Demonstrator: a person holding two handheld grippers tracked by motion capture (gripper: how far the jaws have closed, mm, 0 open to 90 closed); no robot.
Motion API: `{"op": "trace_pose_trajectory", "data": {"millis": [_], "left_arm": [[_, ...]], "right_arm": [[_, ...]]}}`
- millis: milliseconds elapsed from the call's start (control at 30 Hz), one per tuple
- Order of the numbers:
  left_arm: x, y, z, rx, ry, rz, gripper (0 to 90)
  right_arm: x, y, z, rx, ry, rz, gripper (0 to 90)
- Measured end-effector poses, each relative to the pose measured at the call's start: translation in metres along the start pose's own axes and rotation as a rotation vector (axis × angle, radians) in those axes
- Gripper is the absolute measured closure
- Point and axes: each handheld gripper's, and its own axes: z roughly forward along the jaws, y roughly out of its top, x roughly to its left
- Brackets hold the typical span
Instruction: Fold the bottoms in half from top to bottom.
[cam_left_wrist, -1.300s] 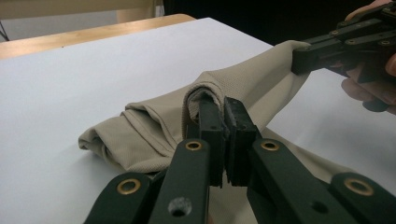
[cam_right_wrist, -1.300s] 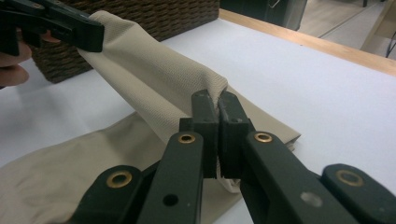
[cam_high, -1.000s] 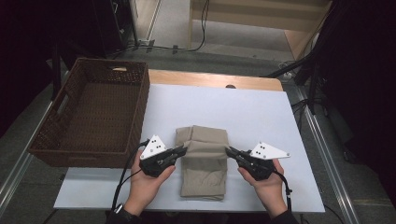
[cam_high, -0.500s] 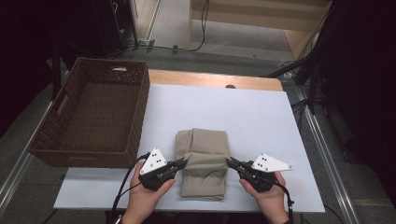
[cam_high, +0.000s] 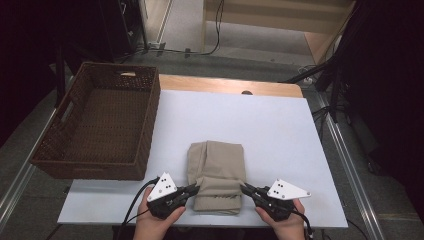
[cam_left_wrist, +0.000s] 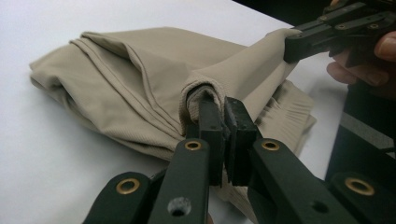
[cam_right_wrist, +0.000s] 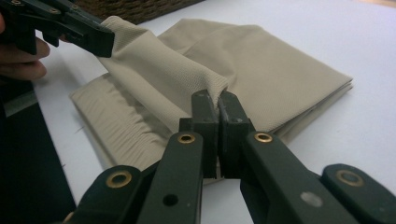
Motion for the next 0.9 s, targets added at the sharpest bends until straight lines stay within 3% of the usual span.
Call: {"op": "trace_pose_trajectory", "data": {"millis": [100, 233, 500, 567, 633, 700, 800, 900], "left_arm": [[-0.003, -0.003, -0.003, 0.005, 0.003, 0.014, 87.4], [-0.003, -0.006, -0.008, 0.003, -0.021, 0.001, 86.8], [-0.009, -0.010, -0.015, 0.023, -0.053, 0.021, 84.7], [-0.009, -0.011, -0.018, 0.036, -0.083, 0.015, 73.5], [-0.008, -0.008, -0.022, 0.029, -0.069, 0.026, 56.5], [-0.004, -0.002, -0.027, -0.007, -0.058, 0.004, 49.5], [0.007, 0.010, -0.029, -0.046, -0.054, -0.032, 54.7], [0.011, 0.022, -0.022, -0.025, -0.001, -0.025, 78.1]], "right_arm": [[0.005, -0.002, -0.001, -0.003, 0.006, 0.004, 86.1], [0.011, -0.004, -0.005, -0.002, 0.010, -0.006, 86.0], [0.020, -0.010, -0.012, 0.006, 0.022, -0.009, 85.5], [0.019, -0.014, -0.015, 0.012, 0.055, 0.030, 75.6], [0.018, -0.013, -0.020, 0.010, 0.054, 0.059, 58.7], [0.015, -0.007, -0.028, -0.005, 0.049, 0.069, 53.8], [0.009, 0.004, -0.033, -0.056, 0.067, 0.098, 59.7], [0.005, 0.013, -0.025, -0.044, 0.038, 0.094, 70.5]]}}
